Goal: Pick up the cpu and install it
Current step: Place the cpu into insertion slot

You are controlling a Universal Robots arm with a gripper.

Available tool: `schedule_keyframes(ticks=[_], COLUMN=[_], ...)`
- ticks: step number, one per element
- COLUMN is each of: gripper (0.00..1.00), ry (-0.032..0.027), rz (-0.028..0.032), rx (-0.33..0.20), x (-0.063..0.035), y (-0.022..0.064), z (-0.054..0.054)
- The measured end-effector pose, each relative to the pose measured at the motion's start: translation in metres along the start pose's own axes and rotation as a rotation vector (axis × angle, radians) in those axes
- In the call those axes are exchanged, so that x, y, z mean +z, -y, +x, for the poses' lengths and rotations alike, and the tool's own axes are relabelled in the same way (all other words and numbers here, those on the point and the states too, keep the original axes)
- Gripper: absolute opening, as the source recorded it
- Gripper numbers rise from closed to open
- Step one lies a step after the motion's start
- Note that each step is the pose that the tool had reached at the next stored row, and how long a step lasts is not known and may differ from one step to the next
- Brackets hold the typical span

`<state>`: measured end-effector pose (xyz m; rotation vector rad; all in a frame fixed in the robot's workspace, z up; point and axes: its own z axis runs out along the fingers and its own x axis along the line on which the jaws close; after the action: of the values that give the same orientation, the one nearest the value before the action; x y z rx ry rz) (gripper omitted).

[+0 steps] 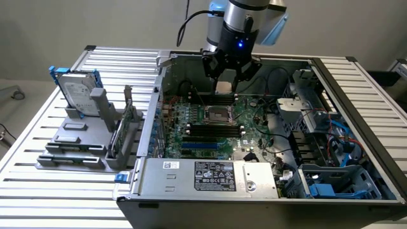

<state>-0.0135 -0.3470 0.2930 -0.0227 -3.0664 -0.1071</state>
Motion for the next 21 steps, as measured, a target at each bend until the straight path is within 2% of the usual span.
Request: schedule_keyframes(ticks=[4,21], gripper=[0.54,0.54], ry=[0.0008,0.022], rz=[-0.0005,-0.0231], rx=[0.009,0.314], x=[0.0001,0.0048], y=[0.0,0.0003], z=[0.0,-0.0004])
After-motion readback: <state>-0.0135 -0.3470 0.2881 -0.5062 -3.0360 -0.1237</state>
